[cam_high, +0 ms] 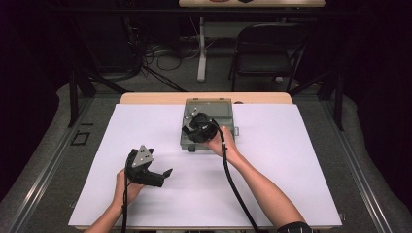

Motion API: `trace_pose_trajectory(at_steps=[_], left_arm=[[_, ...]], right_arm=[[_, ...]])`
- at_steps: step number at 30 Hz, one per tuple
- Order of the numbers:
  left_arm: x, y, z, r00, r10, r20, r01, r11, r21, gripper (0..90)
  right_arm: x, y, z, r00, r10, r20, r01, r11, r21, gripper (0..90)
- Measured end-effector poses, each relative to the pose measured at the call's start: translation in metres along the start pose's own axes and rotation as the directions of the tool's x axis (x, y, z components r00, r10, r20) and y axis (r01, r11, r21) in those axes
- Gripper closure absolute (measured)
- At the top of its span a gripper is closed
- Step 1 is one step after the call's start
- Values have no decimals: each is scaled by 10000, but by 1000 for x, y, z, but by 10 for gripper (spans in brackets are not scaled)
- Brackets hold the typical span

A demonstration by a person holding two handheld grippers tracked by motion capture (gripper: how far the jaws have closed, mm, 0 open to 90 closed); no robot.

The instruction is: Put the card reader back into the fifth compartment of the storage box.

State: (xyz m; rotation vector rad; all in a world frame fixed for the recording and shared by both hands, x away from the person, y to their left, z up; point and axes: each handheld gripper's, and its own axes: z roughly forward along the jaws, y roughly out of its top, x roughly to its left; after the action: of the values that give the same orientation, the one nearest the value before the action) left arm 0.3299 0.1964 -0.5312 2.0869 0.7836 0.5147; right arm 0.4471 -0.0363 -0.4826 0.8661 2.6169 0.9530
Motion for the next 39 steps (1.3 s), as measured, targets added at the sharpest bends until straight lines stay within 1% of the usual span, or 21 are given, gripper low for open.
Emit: trace_pose_trajectory(at_steps=[6, 7, 9, 11, 16, 21, 23, 27, 31, 39], left_arm=[[0, 1, 0, 10000, 44, 10, -44, 10000, -17, 1], [0, 1, 0, 10000, 57, 4, -57, 10000, -3, 1], [0, 0, 0, 10000, 38, 13, -38, 10000, 9, 0], [0, 0, 0, 10000, -8, -12, 8, 10000, -25, 1], [0, 1, 0, 10000, 56, 9, -56, 10000, -14, 1], [0, 0, 0, 10000, 21, 2, -21, 10000, 0, 1], [1, 0, 0, 10000, 36, -10, -36, 10000, -10, 1], [0, 1, 0, 10000, 71, 3, -71, 10000, 0, 1], [0, 0, 0, 10000, 18, -5, -18, 10000, -7, 1], [0, 0, 0, 10000, 54, 8, -54, 10000, -2, 1]], right_arm=[[0, 1, 7, 9999, 138, 36, -138, 9999, 93, 732], [1, 1, 8, 9997, 248, 44, -248, 9996, 115, 732], [0, 1, 9, 9998, 204, 31, -204, 9997, 109, 732], [0, 1, 10, 9996, 270, 43, -271, 9996, 116, 732], [0, 1, 13, 9994, 339, 38, -340, 9993, 145, 732], [-1, 2, 15, 9992, 403, 36, -404, 9991, 154, 732], [0, 2, 16, 9987, 505, 39, -505, 9985, 187, 732], [0, 2, 19, 9987, 496, 71, -498, 9986, 185, 731], [0, 2, 21, 9976, 665, 179, -669, 9974, 269, 731], [0, 1, 26, 9959, 898, 125, -902, 9954, 338, 724]])
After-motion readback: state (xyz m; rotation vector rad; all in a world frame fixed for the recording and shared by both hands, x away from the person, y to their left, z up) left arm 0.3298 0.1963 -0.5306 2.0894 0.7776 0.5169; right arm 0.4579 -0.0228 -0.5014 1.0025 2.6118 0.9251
